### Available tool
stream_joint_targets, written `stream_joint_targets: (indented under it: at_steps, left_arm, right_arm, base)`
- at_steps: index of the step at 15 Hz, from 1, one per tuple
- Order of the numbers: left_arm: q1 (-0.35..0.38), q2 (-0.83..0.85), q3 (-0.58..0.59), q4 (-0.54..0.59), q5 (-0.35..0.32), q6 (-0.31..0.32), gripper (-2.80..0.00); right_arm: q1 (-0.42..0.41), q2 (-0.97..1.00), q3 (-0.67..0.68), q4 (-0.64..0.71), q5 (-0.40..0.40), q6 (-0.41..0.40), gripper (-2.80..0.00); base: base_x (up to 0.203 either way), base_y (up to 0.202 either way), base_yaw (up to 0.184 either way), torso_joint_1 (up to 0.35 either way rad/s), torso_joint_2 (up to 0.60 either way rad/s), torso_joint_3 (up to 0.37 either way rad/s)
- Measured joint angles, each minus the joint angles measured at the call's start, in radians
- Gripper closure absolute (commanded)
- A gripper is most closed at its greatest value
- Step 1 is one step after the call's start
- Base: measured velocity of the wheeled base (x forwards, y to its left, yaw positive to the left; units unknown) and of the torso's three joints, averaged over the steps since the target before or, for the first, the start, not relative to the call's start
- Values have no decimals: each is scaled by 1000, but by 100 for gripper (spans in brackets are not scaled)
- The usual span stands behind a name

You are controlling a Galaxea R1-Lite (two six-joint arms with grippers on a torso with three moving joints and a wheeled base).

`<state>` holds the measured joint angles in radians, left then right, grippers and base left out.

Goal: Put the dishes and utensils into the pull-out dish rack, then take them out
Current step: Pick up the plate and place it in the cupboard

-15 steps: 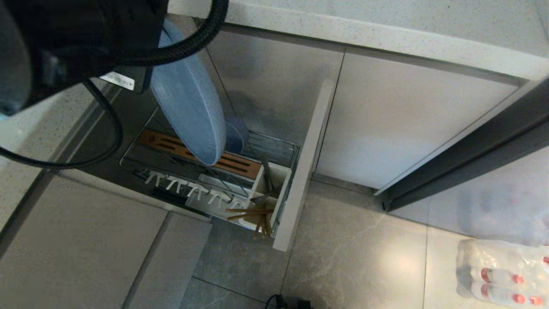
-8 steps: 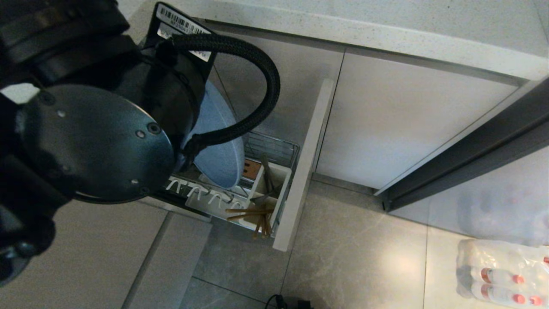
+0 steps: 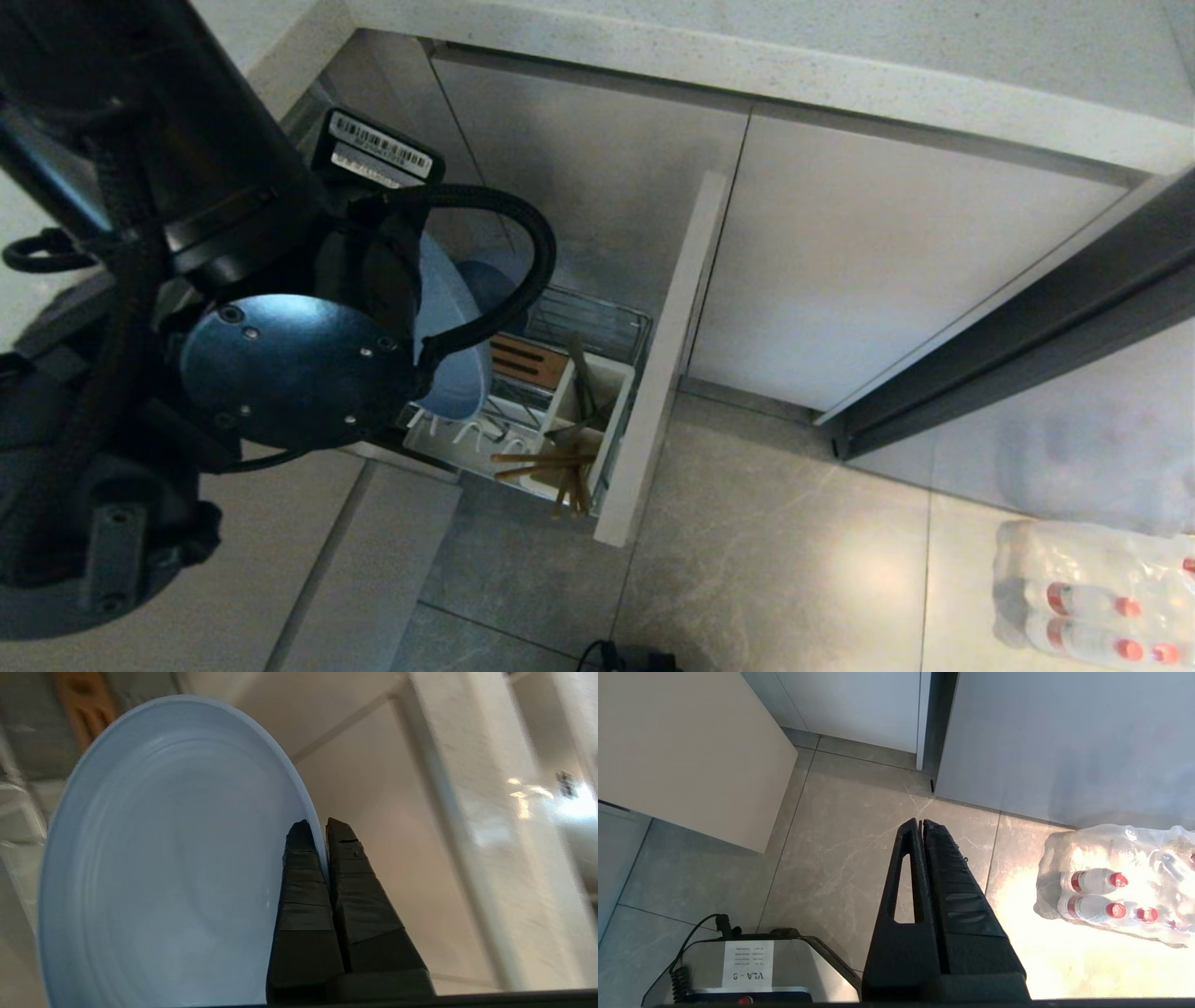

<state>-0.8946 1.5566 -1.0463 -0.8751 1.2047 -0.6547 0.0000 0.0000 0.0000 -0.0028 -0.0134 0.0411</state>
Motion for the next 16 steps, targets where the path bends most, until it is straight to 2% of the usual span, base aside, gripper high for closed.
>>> stream_joint_targets:
  at_steps: [6,9,16]
  left_arm:
    - [69,36,52,-82,-1,-9,0]
    - [76,75,59,-141,0,-11,0]
    - [77,140,61,-157,-1,-59,0]
  right_arm:
    - [0,0,0,0,0,0,0]
    - [0,0,0,0,0,0,0]
    - [0,0,0,0,0,0,0]
  base:
    - [0,0,0,0,0,0]
    - [0,0,0,0,0,0]
    - [0,0,0,0,0,0]
